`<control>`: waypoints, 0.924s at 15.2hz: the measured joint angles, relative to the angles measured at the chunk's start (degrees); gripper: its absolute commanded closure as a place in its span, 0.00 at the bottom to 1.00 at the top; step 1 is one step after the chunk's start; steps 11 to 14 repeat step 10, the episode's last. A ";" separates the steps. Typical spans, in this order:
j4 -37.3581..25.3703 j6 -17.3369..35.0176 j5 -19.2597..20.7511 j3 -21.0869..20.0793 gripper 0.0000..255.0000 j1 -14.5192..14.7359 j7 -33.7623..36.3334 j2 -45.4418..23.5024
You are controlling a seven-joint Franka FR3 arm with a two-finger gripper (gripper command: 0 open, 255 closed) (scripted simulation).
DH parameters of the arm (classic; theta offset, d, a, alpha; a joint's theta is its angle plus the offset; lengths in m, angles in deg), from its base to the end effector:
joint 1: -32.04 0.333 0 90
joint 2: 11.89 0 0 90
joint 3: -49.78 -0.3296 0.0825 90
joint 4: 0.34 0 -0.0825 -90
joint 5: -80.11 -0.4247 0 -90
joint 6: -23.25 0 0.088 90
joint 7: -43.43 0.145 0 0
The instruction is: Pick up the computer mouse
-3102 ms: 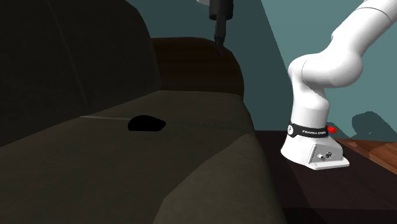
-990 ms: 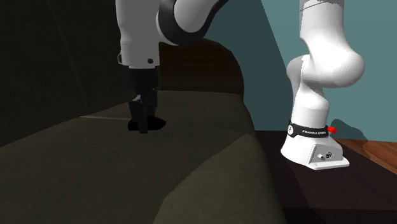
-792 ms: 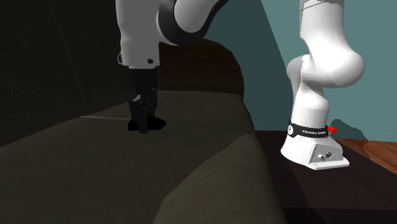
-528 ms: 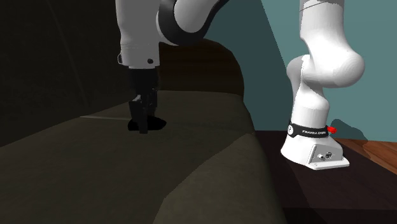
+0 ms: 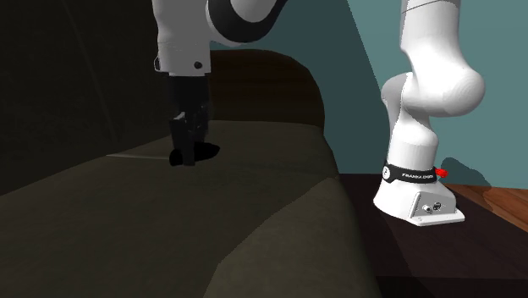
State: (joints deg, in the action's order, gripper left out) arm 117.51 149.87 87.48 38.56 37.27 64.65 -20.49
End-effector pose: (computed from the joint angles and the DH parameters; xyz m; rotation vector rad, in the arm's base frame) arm 0.5879 0.1641 0.3178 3.0730 -0.0139 0.0468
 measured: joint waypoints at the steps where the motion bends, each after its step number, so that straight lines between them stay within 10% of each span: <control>1: -0.28 -0.66 -0.14 -0.03 1.00 -0.01 -0.12 0.40; 14: -3.46 -6.64 -1.26 -0.18 1.00 -0.13 -1.21 3.32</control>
